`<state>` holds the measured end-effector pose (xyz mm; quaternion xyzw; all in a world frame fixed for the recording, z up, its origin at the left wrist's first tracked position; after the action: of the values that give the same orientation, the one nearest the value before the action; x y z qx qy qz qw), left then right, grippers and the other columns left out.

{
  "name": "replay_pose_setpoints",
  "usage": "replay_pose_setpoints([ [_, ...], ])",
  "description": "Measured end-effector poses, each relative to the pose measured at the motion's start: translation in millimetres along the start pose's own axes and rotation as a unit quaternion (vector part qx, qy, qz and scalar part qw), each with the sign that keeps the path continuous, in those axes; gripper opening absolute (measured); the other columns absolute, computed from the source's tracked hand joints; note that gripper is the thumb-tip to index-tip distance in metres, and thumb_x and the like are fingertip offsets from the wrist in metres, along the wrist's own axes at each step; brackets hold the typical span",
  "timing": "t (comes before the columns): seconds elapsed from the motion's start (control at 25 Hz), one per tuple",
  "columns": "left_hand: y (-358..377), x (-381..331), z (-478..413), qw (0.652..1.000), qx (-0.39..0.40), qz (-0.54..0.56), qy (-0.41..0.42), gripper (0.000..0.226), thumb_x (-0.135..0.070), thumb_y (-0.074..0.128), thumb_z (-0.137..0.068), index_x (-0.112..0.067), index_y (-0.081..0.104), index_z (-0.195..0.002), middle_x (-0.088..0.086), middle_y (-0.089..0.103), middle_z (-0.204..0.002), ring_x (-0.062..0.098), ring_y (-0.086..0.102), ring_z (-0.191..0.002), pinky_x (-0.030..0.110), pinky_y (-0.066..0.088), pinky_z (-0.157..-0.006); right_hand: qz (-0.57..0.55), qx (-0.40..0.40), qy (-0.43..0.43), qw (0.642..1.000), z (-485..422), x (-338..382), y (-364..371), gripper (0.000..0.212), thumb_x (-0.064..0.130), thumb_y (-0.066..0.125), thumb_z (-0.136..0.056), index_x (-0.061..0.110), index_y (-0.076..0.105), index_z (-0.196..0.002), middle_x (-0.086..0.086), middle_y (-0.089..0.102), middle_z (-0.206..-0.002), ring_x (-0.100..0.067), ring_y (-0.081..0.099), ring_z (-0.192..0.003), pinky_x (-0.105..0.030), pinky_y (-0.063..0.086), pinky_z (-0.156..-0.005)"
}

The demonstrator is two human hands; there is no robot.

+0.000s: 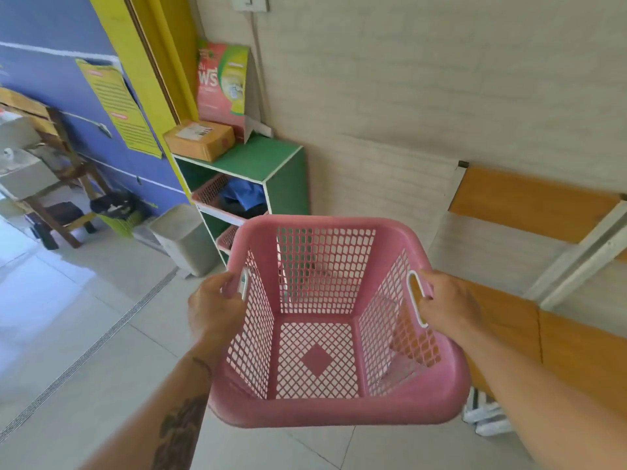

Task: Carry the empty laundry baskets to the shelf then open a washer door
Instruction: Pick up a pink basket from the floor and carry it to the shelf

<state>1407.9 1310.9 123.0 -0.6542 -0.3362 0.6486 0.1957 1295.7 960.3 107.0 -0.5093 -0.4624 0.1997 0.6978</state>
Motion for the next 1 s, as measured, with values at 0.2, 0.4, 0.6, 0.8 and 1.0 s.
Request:
replay_pose_setpoints([
  [0.2, 79, -16, -91, 0.995, 0.085, -0.011, 0.043, 0.035, -0.005, 0.06, -0.079, -0.022, 0.071, -0.107, -0.001, 0.069, -0.099, 0.02, 0.056, -0.08, 0.03, 0.044, -0.072, 0.003, -0.001, 0.097, 0.995, -50, -13, 43, 0.063, 0.004, 0.054, -0.078, 0.025, 0.049, -0.138, -0.011, 0.06, -0.129, -0.034, 0.058, -0.114, -0.042, 0.053, -0.086],
  [0.4, 182, -11, -169, 0.99, 0.138, -0.025, 0.023, 0.045, -0.001, 0.055, -0.076, -0.025, 0.068, -0.111, 0.002, 0.066, -0.09, 0.028, 0.063, -0.079, 0.042, 0.057, -0.074, -0.012, 0.01, 0.175, 0.984, -117, -29, 111, 0.065, 0.006, 0.053, -0.077, 0.031, 0.048, -0.137, -0.008, 0.062, -0.124, -0.034, 0.063, -0.102, -0.039, 0.054, -0.074],
  [0.6, 269, 22, -218, 0.965, 0.254, -0.041, -0.047, 0.063, -0.005, 0.056, -0.062, -0.03, 0.059, -0.12, 0.0, 0.062, -0.094, 0.028, 0.066, -0.081, 0.046, 0.058, -0.071, -0.046, 0.051, 0.234, 0.97, -159, -37, 187, 0.074, 0.008, 0.054, -0.068, 0.032, 0.043, -0.137, -0.003, 0.058, -0.118, -0.025, 0.061, -0.084, -0.032, 0.05, -0.063],
  [0.8, 355, 71, -267, 0.938, 0.337, -0.046, -0.06, 0.067, -0.002, 0.059, -0.077, -0.021, 0.042, -0.14, 0.0, 0.056, -0.112, 0.018, 0.06, -0.08, 0.025, 0.048, -0.059, -0.057, 0.04, 0.294, 0.953, -198, -48, 265, 0.073, 0.002, 0.057, -0.074, 0.027, 0.037, -0.139, -0.005, 0.046, -0.118, -0.025, 0.06, -0.087, -0.025, 0.047, -0.05],
  [1.0, 413, 111, -285, 0.925, 0.376, -0.06, -0.014, 0.071, -0.003, 0.056, -0.069, -0.033, 0.044, -0.132, -0.002, 0.058, -0.11, 0.024, 0.064, -0.089, 0.033, 0.056, -0.064, -0.095, 0.048, 0.325, 0.94, -223, -65, 326, 0.081, -0.004, 0.056, -0.074, 0.033, 0.028, -0.141, -0.002, 0.042, -0.118, -0.023, 0.063, -0.073, -0.033, 0.056, -0.043],
])
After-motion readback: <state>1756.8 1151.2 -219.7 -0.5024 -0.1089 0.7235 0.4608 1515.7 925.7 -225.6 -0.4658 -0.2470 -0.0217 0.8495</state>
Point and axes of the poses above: each hand's wrist, its own z-axis away from the middle knuckle, its own y-axis out of the palm, x = y × z, the point moved 1 cm from there along -z, towards the middle knuckle
